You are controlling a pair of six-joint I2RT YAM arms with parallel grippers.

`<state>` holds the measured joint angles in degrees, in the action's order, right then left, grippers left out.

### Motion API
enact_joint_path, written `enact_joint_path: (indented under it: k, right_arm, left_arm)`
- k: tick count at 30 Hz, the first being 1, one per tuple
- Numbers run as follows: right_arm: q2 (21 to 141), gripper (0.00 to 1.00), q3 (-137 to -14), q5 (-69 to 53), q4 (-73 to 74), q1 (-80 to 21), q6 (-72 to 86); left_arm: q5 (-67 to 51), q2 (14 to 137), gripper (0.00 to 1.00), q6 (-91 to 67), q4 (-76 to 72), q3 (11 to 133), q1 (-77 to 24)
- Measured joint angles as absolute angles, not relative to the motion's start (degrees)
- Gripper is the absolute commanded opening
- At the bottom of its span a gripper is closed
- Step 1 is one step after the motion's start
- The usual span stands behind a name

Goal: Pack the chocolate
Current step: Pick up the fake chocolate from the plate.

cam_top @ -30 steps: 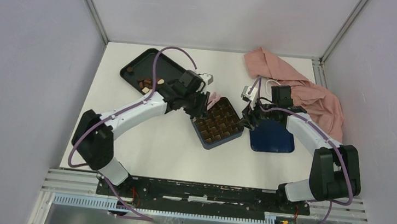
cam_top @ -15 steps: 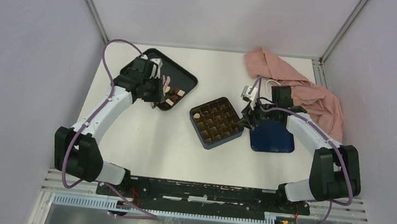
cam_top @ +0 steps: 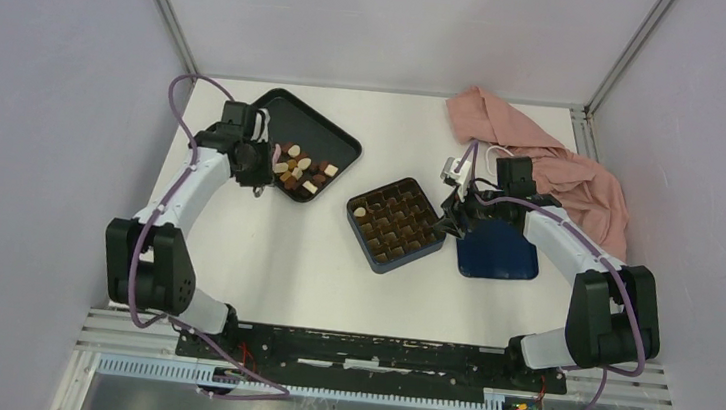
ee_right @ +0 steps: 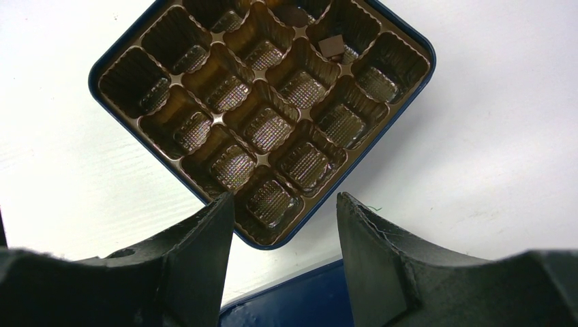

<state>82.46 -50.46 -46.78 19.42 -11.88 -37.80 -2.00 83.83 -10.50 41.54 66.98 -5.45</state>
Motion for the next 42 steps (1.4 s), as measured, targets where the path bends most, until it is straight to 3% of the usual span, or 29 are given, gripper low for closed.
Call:
enact_joint_path:
  k: [16,42]
  right_arm:
    - [82.46,0.63,-50.50,-48.01,19.57,-11.88,-37.80]
    - [82.46,0.63,-50.65,-48.42,20.32,-11.88,-37.80]
  left_arm:
    - [-4.47,97.19,0.36,-10.50,40.16,75.75,4.29]
    - [-5.21,105.36,0.38,-10.50,40.60,78.15,5.67]
